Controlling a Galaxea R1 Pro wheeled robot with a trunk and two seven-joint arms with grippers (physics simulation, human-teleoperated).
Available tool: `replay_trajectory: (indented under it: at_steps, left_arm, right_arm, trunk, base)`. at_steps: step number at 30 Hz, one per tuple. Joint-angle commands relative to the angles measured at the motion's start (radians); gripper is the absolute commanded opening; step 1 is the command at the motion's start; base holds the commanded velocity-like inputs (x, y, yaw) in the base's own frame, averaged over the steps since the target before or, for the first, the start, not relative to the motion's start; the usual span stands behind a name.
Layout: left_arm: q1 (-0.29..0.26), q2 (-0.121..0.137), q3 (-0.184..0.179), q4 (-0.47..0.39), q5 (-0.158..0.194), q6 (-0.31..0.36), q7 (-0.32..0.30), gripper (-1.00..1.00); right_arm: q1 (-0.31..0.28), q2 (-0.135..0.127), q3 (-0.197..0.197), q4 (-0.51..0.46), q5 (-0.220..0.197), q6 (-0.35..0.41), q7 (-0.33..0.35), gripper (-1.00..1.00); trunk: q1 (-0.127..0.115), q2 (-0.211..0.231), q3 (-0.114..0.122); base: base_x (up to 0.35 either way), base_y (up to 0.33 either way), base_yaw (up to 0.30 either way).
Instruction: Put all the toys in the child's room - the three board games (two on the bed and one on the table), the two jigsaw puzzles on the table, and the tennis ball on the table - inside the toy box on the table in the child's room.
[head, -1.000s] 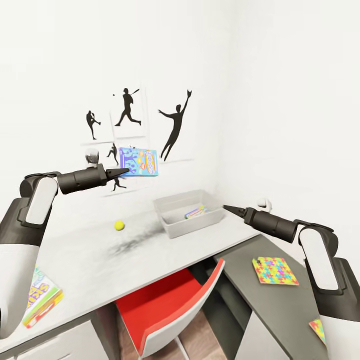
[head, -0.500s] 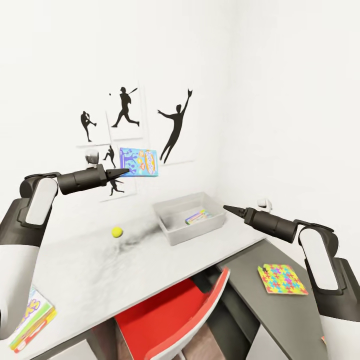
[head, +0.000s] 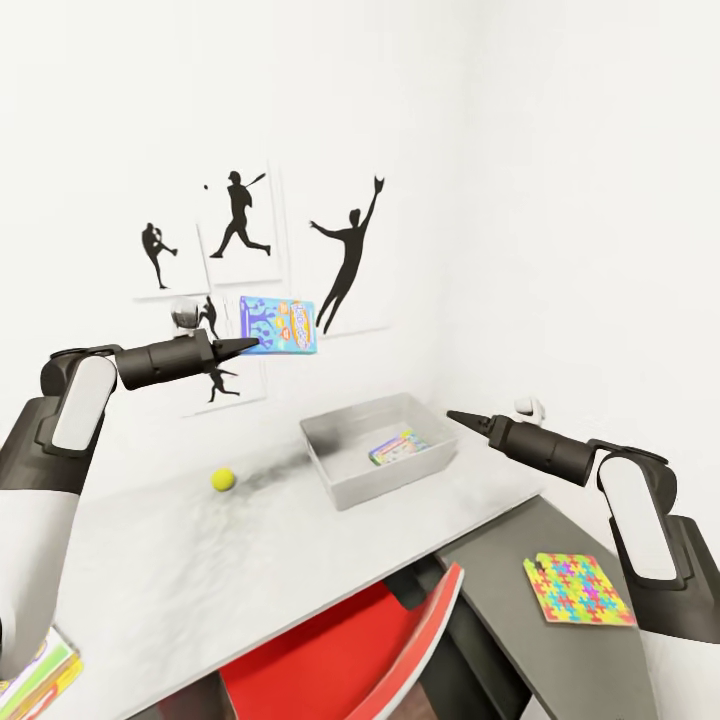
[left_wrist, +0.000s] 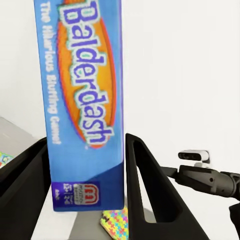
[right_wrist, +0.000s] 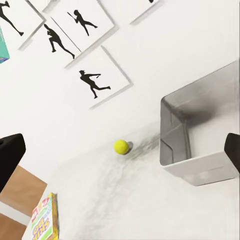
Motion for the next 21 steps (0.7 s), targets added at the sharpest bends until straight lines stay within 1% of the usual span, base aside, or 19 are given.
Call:
replay_trajectory:
  at_steps: [1, 5, 15, 21]
  left_arm:
    - [-0.001, 0.000, 0.000, 0.000, 0.003, 0.004, -0.004, -1.00]
    - [-0.001, 0.000, 0.001, 0.000, 0.003, 0.004, -0.004, -1.00]
    - [-0.001, 0.001, 0.001, 0.000, 0.003, 0.004, -0.004, -1.00]
    - [-0.001, 0.001, 0.001, 0.000, 0.003, 0.004, -0.004, -1.00]
  right_arm:
    - [-0.001, 0.000, -0.001, 0.000, 0.010, 0.004, 0.011, 1.00]
    - [-0.001, 0.000, -0.001, 0.000, 0.012, 0.004, 0.010, 1.00]
    - [-0.001, 0.000, 0.000, 0.006, 0.013, 0.004, 0.009, 1.00]
    - [-0.001, 0.000, 0.001, 0.006, 0.013, 0.004, 0.007, 1.00]
  trunk:
    - [0.001, -0.002, -0.001]
    - [0.001, -0.002, 0.000]
    - [0.001, -0.002, 0.001]
    - [0.001, -0.002, 0.004]
  base:
    - [0.052, -0.013, -0.185]
    - [0.120, 0.055, -0.107]
    - [0.169, 0.059, -0.021]
    - [0.152, 0.032, -0.117]
